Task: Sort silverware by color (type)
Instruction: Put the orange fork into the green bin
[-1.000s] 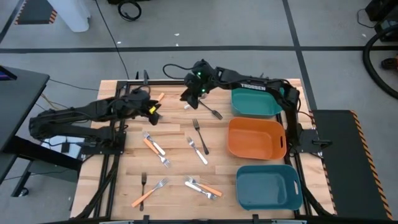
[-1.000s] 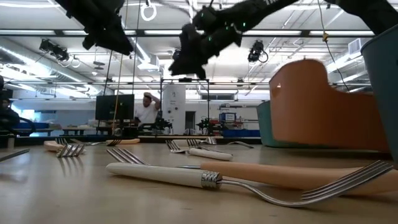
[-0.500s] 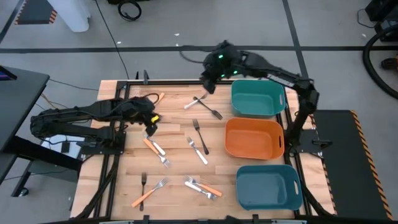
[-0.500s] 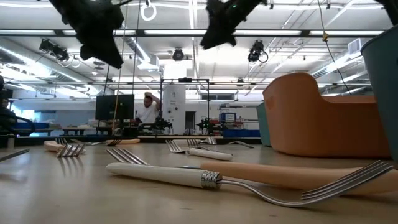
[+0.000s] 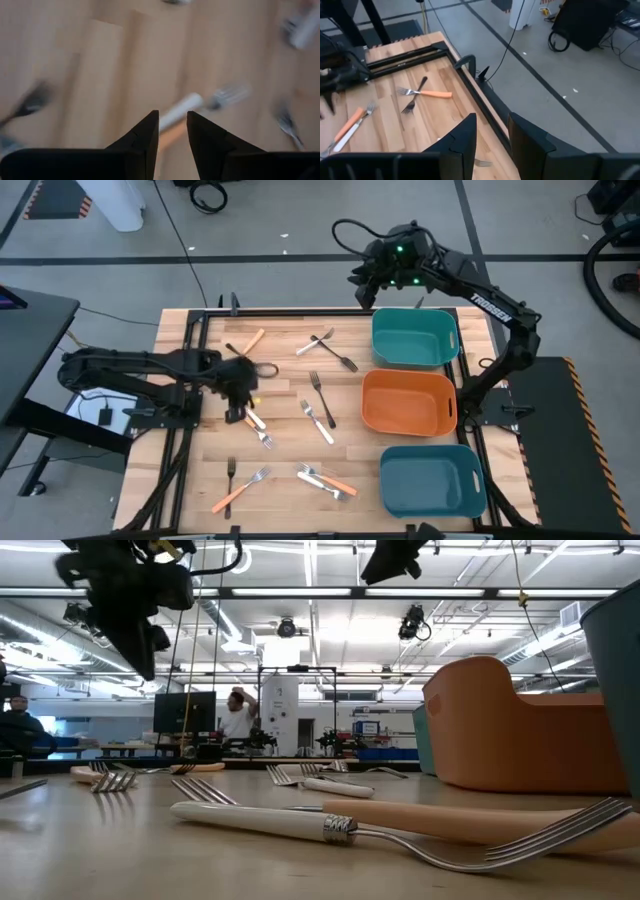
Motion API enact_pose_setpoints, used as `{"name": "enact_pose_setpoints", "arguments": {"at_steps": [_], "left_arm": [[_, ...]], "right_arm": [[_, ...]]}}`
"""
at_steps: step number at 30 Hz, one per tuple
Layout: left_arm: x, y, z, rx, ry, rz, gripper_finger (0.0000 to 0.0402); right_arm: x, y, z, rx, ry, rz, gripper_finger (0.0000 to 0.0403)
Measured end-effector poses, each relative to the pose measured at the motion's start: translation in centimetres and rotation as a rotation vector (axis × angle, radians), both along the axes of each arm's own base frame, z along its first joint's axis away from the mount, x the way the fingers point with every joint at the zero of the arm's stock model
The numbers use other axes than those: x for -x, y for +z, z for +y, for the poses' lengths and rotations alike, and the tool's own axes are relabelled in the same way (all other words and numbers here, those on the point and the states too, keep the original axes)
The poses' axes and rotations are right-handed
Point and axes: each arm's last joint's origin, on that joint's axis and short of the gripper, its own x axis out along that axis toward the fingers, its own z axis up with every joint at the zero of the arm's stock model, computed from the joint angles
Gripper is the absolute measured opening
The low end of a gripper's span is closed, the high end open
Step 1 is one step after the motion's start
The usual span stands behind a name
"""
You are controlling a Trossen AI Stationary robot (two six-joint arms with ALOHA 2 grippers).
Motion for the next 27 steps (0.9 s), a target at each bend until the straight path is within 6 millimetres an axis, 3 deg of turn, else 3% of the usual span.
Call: {"name": "enact_pose_setpoints", "arguments": {"at_steps": [15, 27], "left_arm": [[-2.6, -4.7, -4.5, -0.011, -0.215, 0.257, 0.0129], [-3.9, -8.2, -4.2, -0.081, -0.179, 0.426, 0.0144]], "right_arm": [[0.8, -0.5, -0.2, -0.006, 0.003, 0.075, 0.0119], [0.9, -0.8, -0.1, 0.002, 0.025, 0.122, 0.0119]]}}
